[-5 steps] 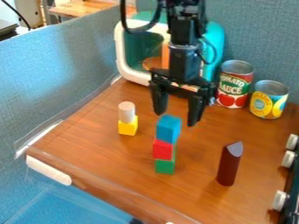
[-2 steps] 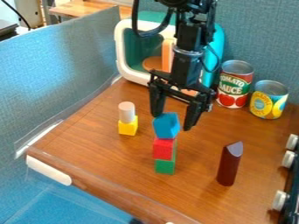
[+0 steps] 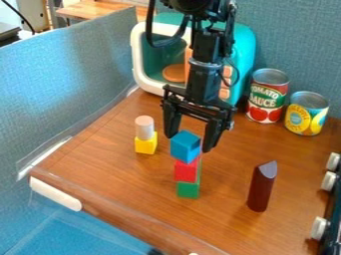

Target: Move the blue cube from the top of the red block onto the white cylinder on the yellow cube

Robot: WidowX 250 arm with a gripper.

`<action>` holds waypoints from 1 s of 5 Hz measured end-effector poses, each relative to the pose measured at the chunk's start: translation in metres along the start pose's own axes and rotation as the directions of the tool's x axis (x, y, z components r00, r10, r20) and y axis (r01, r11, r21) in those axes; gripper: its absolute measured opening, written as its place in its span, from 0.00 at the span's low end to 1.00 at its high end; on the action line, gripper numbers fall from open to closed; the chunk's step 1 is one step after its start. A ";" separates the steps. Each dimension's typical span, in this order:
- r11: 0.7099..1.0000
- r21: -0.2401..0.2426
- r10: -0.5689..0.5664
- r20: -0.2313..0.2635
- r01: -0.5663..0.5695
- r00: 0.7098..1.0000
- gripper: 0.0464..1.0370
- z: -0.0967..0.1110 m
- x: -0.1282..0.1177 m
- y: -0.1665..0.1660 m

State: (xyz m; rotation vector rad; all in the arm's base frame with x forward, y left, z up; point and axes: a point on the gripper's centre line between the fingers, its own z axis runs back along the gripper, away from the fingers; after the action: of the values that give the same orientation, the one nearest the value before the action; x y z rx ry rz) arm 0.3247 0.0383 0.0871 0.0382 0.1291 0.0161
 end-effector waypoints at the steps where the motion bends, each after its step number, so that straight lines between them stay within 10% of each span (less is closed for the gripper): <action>1: 1.000 0.002 0.001 0.000 -0.001 1.000 0.93 0.000 0.000 0.000; 3: 1.000 -0.011 -0.014 0.013 0.014 1.000 0.52 0.000 0.002 -0.002; 5: 0.998 -0.060 0.001 0.037 0.002 0.999 0.52 0.003 0.003 0.003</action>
State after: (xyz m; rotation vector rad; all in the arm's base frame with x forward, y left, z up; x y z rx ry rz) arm 0.3284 0.0409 0.0894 -0.0214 0.0917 0.0188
